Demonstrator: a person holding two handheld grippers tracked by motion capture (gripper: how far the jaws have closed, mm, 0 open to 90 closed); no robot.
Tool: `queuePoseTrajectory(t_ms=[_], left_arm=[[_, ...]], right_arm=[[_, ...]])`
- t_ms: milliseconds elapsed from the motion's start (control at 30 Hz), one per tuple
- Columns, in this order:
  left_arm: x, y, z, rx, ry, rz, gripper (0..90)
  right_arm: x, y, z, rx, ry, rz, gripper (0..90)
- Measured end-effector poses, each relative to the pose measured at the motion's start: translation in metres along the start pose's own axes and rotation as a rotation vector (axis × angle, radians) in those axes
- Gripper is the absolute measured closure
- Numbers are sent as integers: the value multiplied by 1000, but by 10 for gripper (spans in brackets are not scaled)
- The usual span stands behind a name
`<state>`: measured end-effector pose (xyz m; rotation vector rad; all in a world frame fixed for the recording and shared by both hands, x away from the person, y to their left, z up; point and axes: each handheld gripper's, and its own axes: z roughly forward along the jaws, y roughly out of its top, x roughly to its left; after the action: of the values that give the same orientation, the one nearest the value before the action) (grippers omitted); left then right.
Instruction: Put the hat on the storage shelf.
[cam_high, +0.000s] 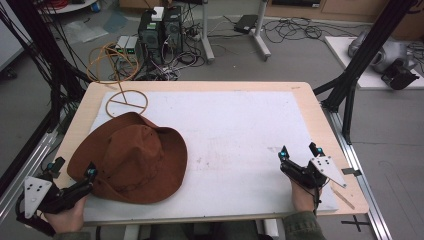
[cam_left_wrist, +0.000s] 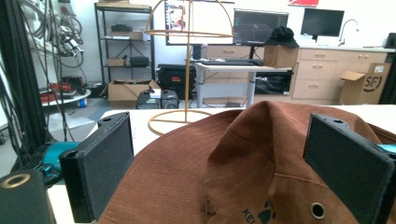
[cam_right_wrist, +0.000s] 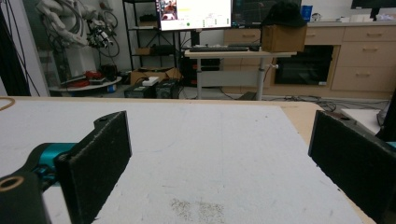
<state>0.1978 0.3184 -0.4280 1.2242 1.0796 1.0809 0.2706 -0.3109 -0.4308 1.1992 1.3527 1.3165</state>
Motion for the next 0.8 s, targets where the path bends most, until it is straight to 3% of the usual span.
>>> queuePoseTrajectory(t_ms=[133,333,800], left_arm=[[-2,3,0,13,-42,-9,89],[-9,5,4,59,-104,31,88],[-20,3,21,257,-194,48,89]], right_arm=[[0,0,0,-2,1,-6,51],[1,0,1,-1,4,-10,51],[2,0,2,3,12,-11,51]])
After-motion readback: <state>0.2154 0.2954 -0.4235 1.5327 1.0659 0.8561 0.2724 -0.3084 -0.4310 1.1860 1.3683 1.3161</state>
